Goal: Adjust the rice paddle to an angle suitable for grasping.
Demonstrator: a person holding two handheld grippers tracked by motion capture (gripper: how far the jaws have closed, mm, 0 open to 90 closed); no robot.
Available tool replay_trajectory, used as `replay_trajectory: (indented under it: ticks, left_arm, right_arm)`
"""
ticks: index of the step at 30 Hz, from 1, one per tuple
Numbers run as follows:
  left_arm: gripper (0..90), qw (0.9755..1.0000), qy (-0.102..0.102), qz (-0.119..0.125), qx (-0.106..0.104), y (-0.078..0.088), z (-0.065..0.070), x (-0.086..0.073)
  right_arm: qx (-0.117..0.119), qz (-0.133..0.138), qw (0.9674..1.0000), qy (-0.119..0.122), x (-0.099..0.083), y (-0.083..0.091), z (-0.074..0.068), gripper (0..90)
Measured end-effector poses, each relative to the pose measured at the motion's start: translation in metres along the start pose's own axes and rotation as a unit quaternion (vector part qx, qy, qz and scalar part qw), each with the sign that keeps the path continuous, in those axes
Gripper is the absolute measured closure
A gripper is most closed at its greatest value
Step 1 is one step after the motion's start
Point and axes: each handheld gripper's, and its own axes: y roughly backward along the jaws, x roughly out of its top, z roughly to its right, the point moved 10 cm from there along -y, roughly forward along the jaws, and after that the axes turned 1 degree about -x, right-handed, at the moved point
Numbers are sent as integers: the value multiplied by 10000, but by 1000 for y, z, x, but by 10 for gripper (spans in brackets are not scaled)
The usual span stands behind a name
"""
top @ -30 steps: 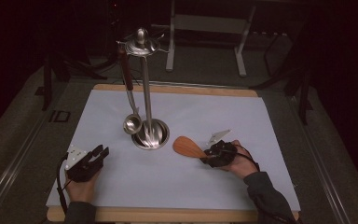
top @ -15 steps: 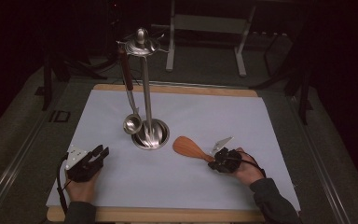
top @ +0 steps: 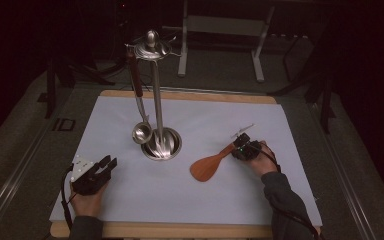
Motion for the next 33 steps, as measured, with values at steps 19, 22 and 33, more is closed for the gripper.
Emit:
replay_trajectory:
  ticks: [19,22,33]
  left_arm:
    - [691,10000,42,44,30,3,-4,1]
    - [691,10000,30,16,32,2,-3,0]
    - [688,10000,22,16,30,2,-2,0]
  right_arm:
    - [420,69,9988,259,74,-21,-63,690]
    - [575,-191,9960,650,69,-16,-74,684]
    - [519,-947,9866,1227,64,-17,-75,639]
